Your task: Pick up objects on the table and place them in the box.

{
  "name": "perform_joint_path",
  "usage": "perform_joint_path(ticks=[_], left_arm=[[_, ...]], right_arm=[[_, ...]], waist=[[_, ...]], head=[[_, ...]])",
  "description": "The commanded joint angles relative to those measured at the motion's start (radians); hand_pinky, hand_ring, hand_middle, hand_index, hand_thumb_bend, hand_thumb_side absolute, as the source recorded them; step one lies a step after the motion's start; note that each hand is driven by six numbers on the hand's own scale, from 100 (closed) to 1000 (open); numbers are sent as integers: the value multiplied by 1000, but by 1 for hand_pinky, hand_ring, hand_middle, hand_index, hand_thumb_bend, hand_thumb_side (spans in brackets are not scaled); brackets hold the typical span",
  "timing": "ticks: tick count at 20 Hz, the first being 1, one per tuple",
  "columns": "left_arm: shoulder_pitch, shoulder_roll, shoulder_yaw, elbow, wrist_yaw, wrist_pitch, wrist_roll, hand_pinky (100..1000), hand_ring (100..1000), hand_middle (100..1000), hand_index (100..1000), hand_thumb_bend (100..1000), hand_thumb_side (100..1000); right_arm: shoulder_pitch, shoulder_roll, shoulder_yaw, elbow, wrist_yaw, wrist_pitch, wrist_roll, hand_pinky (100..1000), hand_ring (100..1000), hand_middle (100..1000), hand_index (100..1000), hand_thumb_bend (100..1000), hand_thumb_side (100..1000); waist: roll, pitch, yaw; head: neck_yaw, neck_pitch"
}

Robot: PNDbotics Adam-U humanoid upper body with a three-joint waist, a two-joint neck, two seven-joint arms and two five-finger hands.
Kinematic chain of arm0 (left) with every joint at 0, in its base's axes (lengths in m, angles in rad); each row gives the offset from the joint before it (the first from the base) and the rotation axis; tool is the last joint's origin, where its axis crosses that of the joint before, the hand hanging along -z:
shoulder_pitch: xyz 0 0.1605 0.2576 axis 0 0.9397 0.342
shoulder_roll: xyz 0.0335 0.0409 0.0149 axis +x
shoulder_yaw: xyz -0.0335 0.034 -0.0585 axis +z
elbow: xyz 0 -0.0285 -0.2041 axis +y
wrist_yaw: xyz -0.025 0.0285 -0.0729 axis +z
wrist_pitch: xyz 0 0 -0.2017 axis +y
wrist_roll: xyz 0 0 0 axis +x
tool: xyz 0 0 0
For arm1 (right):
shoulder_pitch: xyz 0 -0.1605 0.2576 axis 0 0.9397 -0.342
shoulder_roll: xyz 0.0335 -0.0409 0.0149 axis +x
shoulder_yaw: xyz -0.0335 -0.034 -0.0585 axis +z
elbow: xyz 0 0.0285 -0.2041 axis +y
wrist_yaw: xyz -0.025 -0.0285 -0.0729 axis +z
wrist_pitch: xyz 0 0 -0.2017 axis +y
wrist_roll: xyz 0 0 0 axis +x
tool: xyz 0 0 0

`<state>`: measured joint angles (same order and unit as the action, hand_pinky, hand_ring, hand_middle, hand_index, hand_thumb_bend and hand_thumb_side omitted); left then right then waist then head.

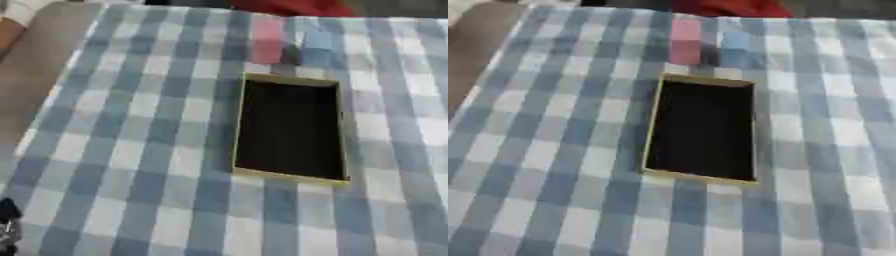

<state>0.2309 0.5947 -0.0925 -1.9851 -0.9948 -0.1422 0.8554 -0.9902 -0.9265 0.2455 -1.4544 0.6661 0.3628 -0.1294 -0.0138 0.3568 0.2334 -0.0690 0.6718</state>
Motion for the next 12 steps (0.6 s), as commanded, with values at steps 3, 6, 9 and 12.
perform_joint_path(ticks=[3,6,9,12], left_arm=[[7,-5,4,-15,15,-32,27,656,642,531,699,100,468],[8,-13,4,-15,23,-58,47,658,645,533,698,100,444],[7,-20,6,-15,28,-69,51,659,646,533,698,100,445],[6,-28,5,-15,29,-71,49,659,646,533,698,100,445]], right_arm=[[-76,47,2,107,76,-51,70,891,865,842,915,268,954],[-104,75,-1,177,118,-91,112,895,872,849,920,273,943],[-125,100,0,247,161,-134,155,901,882,861,931,276,924],[-139,120,5,317,205,-178,199,905,891,870,932,277,890]], waist=[[2,-10,6],[5,-4,8],[8,1,8],[9,4,7]], head=[[-11,-1],[-31,-2],[-60,-7],[-74,-11]])
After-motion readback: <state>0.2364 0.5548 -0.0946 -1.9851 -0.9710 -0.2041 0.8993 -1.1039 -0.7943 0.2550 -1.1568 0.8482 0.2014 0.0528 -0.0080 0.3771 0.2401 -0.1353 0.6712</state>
